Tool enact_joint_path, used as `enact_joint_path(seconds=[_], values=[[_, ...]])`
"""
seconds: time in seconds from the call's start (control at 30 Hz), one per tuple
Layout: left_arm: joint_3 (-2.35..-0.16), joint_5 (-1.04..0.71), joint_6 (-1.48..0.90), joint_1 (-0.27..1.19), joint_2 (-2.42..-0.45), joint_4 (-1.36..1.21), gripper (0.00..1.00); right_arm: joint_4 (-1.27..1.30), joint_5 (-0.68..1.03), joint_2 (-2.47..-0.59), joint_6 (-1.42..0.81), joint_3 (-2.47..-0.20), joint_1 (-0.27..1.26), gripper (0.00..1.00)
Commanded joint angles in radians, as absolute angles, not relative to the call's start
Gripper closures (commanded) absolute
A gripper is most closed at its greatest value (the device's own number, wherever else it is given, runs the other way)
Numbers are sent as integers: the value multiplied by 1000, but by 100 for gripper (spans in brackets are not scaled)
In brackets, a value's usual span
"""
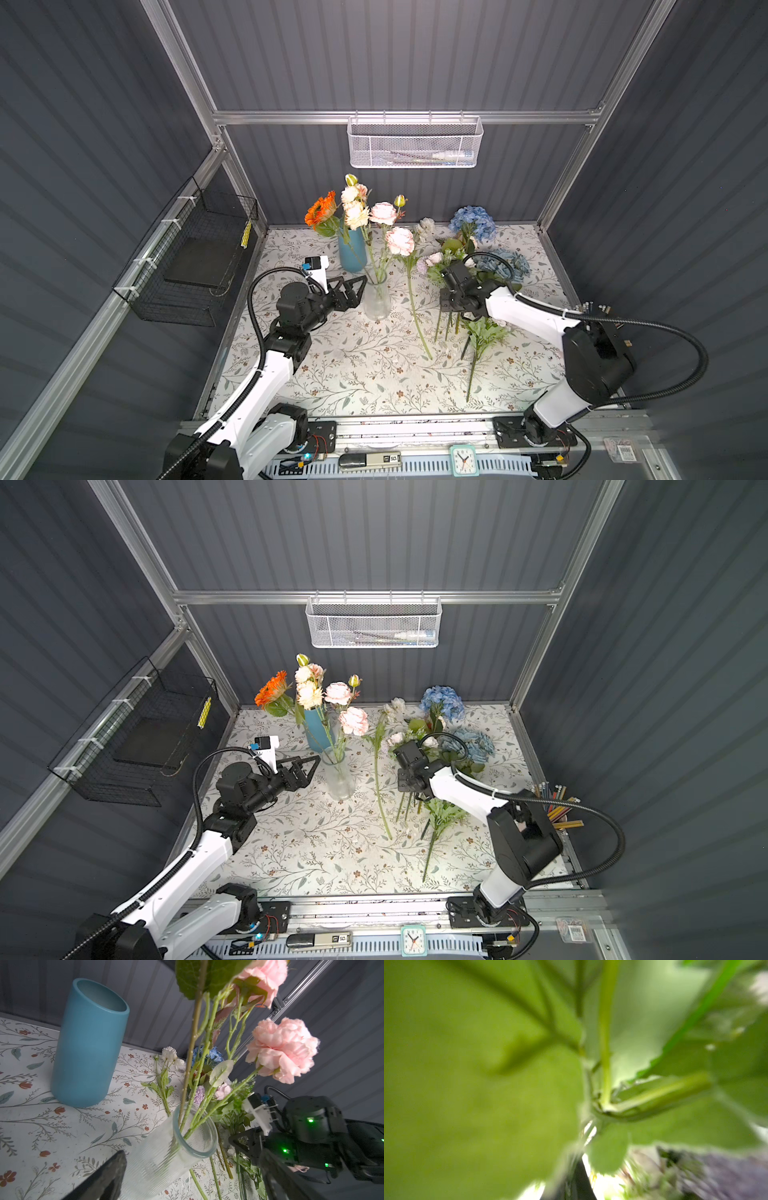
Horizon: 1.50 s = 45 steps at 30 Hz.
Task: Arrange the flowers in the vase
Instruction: 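Lift the white hydrangea bunch upward out of the pile with right gripper, then carry the white hydrangea bunch over the glass vase with right gripper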
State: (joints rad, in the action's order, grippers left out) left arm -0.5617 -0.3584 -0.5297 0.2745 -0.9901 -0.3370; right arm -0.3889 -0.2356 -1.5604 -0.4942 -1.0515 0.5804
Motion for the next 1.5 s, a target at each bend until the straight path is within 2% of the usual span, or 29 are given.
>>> enact_joint_path(seconds=[0.0,0.4,0.7,0.87,1.17,1.47], values=[[-548,-340,-564,278,-1008,-399,0,-307,-227,-1461,-477,-1030,570,100],[-534,-303,-560,276,-987,-406,0,-57,-225,-1175,-353,-1011,571,100],[-509,-281,-562,276,-992,-412,0,266,-40,-1054,-91,-977,620,100],[-487,-270,-582,277,-1005,-442,0,427,31,-1095,64,-1018,730,100],[-466,-243,-563,275,-978,-418,0,650,214,-1315,98,-1097,832,100],[-456,-232,-537,263,-940,-370,0,950,223,-1532,104,-1121,848,100]])
